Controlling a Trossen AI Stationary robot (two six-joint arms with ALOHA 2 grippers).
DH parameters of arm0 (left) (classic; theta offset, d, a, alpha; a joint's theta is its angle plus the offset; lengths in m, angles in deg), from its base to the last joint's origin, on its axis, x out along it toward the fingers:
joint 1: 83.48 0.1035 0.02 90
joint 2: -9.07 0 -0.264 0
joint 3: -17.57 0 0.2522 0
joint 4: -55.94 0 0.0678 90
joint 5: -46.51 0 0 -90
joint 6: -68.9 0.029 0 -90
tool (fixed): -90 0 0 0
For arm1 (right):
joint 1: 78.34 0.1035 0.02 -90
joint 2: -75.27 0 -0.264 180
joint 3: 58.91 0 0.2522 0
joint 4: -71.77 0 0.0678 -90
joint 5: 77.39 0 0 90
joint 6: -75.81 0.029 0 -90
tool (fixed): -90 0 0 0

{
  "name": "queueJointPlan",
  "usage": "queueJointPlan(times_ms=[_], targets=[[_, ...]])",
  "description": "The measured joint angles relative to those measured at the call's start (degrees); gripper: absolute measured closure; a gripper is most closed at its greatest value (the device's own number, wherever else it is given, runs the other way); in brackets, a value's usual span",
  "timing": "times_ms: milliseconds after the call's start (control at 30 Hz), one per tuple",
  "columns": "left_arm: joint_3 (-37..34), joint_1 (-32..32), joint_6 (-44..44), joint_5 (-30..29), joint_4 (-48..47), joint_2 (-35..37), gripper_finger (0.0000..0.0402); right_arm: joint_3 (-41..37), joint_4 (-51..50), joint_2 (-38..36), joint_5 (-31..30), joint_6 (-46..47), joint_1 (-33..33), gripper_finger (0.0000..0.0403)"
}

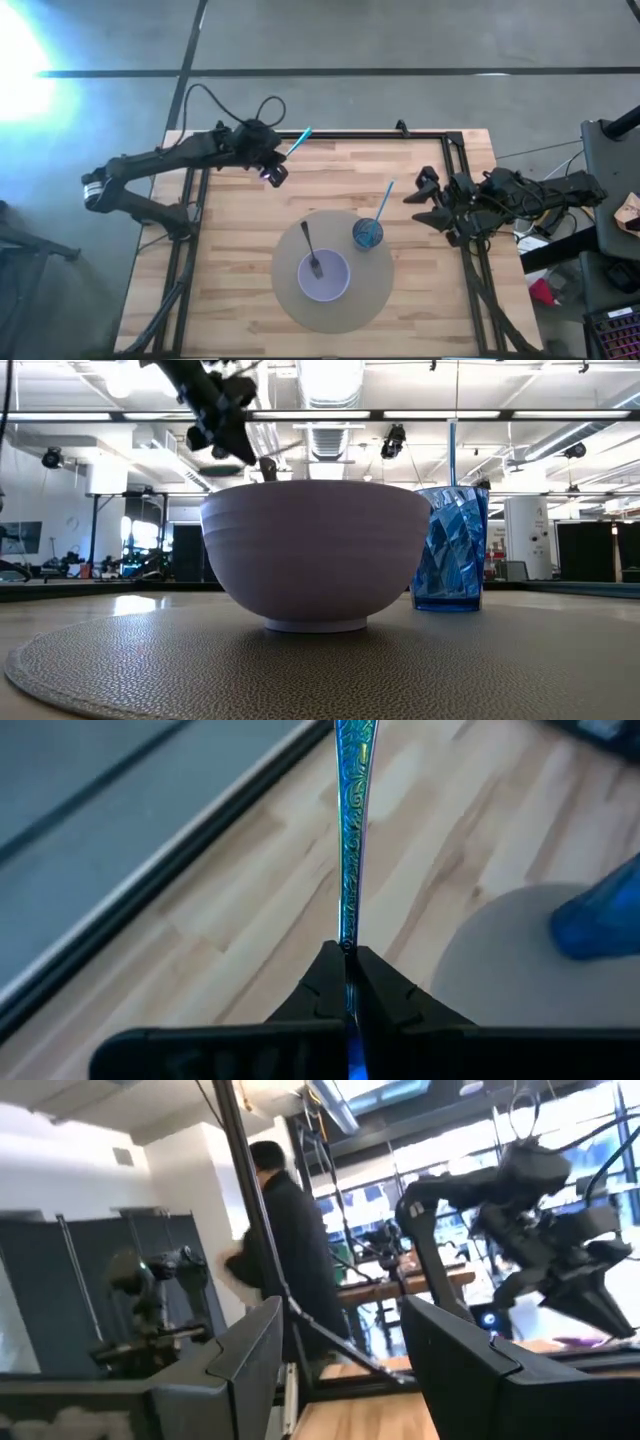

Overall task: Pick & Place Utensil
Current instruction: Put the spoon into the bowl

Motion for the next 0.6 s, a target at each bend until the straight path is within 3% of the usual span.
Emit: queueJointPlan(times_ms=[233,600], targets=[[-1.6,-3.1,2.0,-0.2,6.6,3.1,0.0400,5.0,-4.9,5.0,-0.5,-5.7,0.0,0.0202],[-7.6,-9.7,4.1,-0.2,20.0,3.8,0.0399,9.6,-5.3,15.9,-0.6,-6.3,0.0,0.0202]])
